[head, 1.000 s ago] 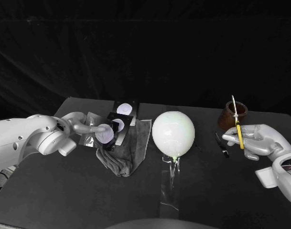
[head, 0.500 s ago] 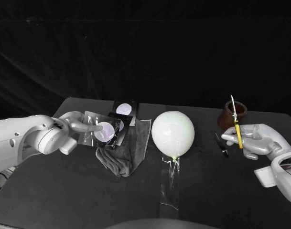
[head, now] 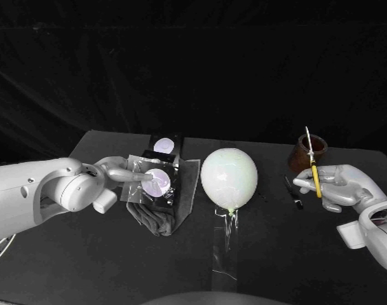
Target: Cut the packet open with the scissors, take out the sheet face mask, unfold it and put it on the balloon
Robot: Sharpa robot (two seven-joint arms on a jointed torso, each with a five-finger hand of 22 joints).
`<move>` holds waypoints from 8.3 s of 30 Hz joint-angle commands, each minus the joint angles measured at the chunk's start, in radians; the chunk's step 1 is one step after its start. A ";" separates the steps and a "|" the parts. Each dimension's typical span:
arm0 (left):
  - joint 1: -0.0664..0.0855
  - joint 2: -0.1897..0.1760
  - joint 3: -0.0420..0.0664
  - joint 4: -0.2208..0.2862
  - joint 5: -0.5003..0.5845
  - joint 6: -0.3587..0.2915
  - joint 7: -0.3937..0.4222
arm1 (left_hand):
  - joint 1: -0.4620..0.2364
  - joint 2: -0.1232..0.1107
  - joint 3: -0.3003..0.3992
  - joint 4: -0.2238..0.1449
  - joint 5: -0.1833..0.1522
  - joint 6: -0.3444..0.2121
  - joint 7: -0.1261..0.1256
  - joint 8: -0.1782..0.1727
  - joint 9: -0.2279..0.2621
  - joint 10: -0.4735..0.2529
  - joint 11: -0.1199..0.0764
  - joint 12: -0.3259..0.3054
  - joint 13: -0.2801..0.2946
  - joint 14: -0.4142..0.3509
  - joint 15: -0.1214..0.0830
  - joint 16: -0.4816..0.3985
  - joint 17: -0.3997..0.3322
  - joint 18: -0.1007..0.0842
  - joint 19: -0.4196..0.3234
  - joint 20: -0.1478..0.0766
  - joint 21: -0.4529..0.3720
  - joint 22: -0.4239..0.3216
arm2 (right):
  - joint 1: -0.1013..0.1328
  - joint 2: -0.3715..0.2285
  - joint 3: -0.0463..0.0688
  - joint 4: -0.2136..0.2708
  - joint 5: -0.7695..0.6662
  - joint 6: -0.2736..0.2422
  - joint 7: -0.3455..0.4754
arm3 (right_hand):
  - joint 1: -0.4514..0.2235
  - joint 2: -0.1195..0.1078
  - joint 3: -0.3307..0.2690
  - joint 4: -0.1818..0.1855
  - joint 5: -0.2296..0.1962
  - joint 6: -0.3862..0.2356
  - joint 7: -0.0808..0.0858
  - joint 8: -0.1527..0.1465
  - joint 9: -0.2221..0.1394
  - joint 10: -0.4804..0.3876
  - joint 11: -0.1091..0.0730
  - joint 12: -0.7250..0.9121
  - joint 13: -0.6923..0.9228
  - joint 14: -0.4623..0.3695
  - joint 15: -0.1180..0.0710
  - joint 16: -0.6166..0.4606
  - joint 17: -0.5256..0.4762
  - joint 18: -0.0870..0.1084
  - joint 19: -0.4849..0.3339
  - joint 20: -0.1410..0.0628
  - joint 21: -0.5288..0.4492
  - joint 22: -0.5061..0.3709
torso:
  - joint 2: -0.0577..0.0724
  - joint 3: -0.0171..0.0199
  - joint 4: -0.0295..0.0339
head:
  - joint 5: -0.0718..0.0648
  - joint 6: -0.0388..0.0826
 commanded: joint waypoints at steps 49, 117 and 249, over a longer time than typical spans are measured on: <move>-0.002 -0.003 0.018 0.077 -0.767 -0.037 -0.003 | -0.001 -0.163 -0.821 0.114 0.007 -0.370 0.158 -0.019 -0.043 -0.508 0.172 0.012 -0.035 -0.631 0.205 -0.140 -0.137 -0.105 -0.415 0.105 -0.716 -0.456 | -0.001 -0.002 0.001 -0.001 -0.001 0.011 0.019 | 0.079 0.077 -0.029 0.002 0.000 0.005 0.004 -0.011 0.000 0.030 -0.019 0.000 -0.001 0.032 0.005 0.002 -0.003 0.019 0.005 0.003 -0.001 0.147 | -0.001 -0.0009 0.0019 | -0.010 0.000; 0.123 0.284 0.055 -0.372 -0.192 0.082 0.225 | 0.172 0.011 -0.262 0.090 0.005 -0.001 0.021 -0.078 -0.129 0.082 -0.005 -0.123 -0.049 0.173 -0.013 -0.199 -0.191 0.002 0.193 -0.047 -0.154 -0.190 | 0.186 0.183 0.005 -0.223 -0.315 0.211 -0.329 | 0.326 0.123 0.106 -0.164 0.067 0.045 0.001 -0.044 -0.008 0.076 -0.030 -0.050 -0.035 0.038 -0.005 0.003 0.010 0.011 0.025 -0.008 0.036 0.162 | -0.001 -0.0011 0.0000 | -0.097 0.140; 0.301 0.838 0.060 -0.925 -0.444 0.451 0.191 | 0.109 0.089 -0.171 0.057 0.003 0.011 0.017 -0.100 0.041 0.204 0.005 -0.373 -0.032 0.159 0.025 -0.546 -0.036 0.019 0.178 0.067 -0.448 -0.367 | 0.281 0.824 0.025 -0.738 -1.193 0.146 -0.371 | 0.175 -0.047 0.093 0.091 0.007 -0.116 0.015 -0.157 -0.273 -0.135 0.016 -0.260 -0.424 -0.158 0.043 -0.542 -0.714 0.124 -0.271 0.033 -0.785 -0.196 | 0.111 -0.0149 -0.0010 | -0.122 0.258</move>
